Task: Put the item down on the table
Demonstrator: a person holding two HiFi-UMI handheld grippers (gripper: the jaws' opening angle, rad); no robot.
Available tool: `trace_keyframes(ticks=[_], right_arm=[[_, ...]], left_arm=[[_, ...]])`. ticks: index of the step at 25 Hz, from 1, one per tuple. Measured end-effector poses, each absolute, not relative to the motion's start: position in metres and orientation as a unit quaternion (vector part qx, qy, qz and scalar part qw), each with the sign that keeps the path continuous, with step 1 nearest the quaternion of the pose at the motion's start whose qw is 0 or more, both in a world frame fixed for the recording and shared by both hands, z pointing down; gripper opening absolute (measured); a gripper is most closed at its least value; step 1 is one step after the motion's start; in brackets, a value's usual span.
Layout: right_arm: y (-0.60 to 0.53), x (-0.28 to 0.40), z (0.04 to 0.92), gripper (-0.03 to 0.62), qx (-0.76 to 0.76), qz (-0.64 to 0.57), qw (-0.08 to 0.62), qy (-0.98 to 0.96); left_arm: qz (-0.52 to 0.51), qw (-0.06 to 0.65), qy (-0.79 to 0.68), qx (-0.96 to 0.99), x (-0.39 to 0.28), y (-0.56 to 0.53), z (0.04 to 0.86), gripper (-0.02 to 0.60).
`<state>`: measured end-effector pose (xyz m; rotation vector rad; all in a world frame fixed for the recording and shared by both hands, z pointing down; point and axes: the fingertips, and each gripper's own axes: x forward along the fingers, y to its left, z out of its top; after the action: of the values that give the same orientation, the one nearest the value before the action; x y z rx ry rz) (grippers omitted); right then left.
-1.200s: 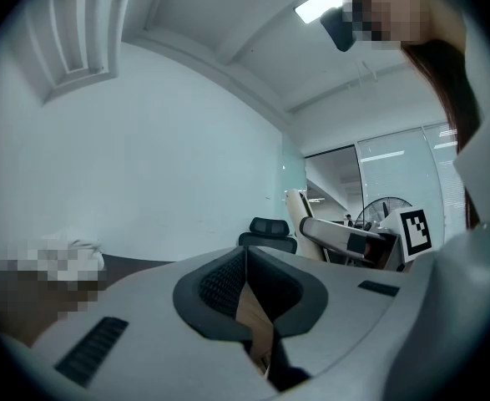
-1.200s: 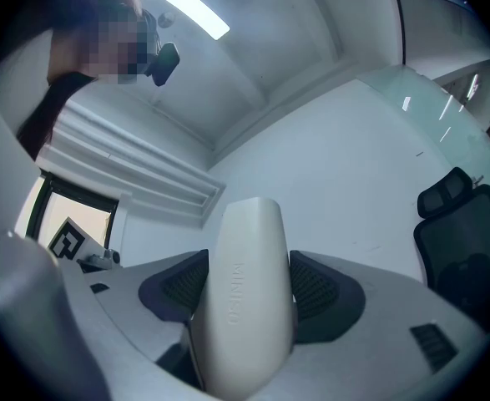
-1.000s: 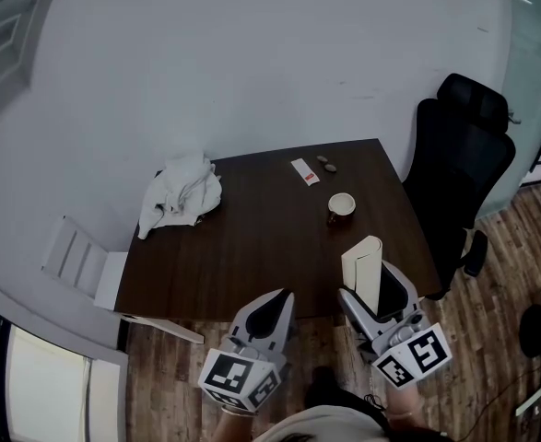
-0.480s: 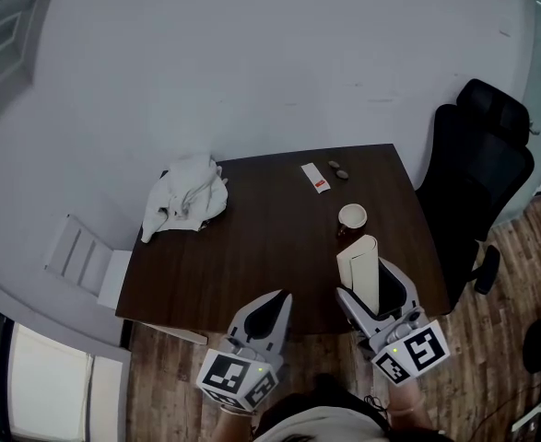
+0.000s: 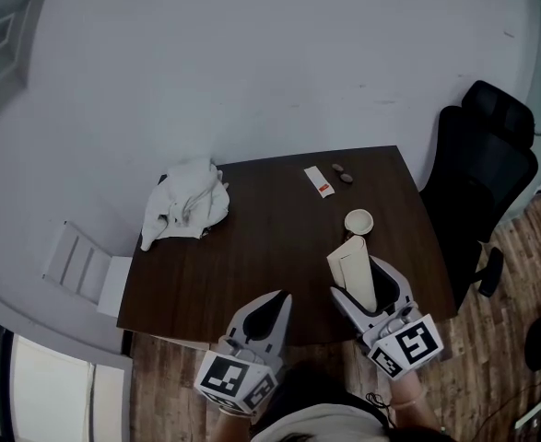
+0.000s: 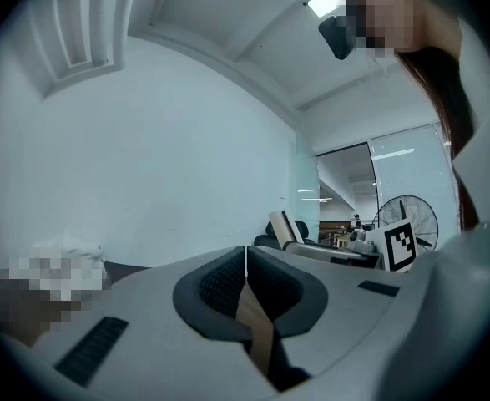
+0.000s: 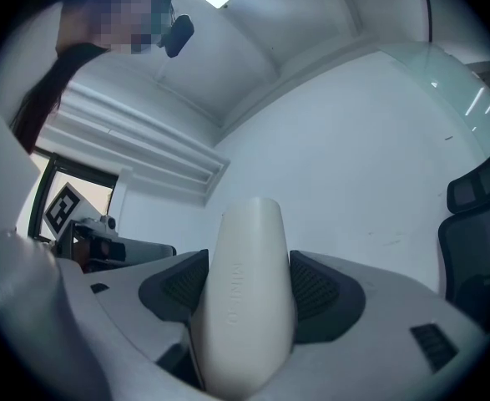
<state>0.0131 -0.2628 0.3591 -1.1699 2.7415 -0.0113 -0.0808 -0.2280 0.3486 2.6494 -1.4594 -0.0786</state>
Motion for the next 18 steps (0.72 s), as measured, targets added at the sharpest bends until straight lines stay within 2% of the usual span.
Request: trace_keyframes(ticks=[18], right_arm=[[-0.333, -0.031, 0.417, 0.31, -0.394, 0.024, -0.042, 0.918]], left_arm=[[-0.028, 0.067, -0.463, 0.883, -0.129, -0.293, 0.349, 0.023]])
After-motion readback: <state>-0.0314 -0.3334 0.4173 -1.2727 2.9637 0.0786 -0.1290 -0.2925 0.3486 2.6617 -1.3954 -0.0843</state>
